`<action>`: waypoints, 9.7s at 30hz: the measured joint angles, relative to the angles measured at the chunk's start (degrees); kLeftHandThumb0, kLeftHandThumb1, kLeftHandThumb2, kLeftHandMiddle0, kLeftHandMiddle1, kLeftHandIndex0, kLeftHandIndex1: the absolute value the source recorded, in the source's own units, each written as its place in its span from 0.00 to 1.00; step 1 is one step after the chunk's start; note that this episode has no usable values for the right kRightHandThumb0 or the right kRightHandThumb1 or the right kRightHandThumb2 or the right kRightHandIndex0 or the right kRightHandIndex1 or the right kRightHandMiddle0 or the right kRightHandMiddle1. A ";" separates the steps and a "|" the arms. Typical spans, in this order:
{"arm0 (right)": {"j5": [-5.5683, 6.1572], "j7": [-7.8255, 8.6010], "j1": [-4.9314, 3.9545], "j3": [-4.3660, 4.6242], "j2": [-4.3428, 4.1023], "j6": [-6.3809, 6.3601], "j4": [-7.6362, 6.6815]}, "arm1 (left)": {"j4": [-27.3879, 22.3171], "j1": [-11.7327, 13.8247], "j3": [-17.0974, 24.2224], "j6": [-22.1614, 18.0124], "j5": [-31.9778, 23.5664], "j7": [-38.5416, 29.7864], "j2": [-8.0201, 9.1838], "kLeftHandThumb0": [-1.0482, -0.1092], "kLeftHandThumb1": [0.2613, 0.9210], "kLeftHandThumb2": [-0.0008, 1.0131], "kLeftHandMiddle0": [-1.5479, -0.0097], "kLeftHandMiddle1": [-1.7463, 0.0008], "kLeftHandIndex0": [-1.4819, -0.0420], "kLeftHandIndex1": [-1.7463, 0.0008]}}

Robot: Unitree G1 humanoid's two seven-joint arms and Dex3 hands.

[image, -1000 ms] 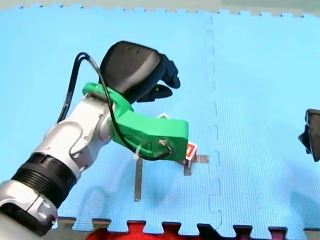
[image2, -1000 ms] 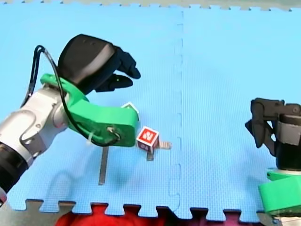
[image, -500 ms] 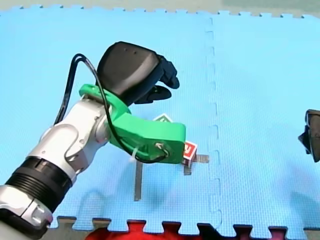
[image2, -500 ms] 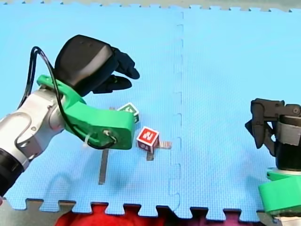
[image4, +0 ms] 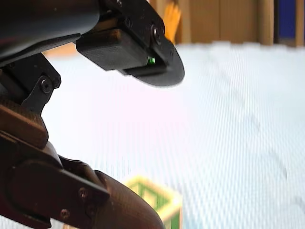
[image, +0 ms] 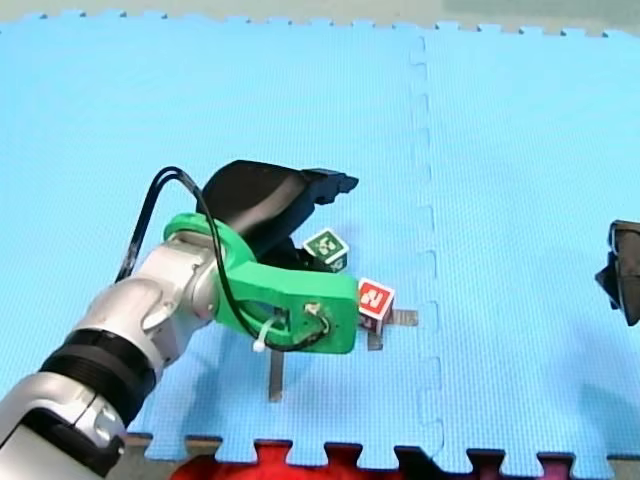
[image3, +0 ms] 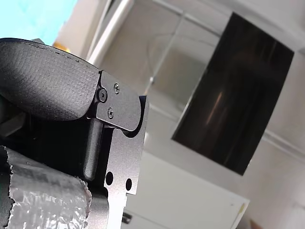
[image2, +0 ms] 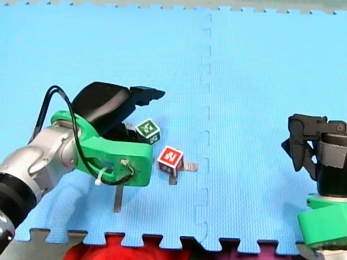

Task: Stack cube left

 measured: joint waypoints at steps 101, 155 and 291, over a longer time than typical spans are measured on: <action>1.90 2.41 0.31 -1.07 0.34 -2.84 2.55 | -30.76 3.17 3.38 12.67 -8.41 -34.38 5.22 0.65 0.82 0.00 0.34 0.00 0.13 0.97; -2.79 -4.61 0.00 0.27 2.08 0.36 0.88 | -3.14 -0.12 4.47 -11.87 -11.15 -18.08 0.64 0.57 0.84 0.00 0.36 0.00 0.10 0.99; -8.30 -14.64 -3.70 2.93 1.92 -0.80 9.21 | -22.51 4.48 8.62 -6.95 -12.82 -24.94 8.47 0.00 1.00 0.05 0.47 0.00 0.87 0.96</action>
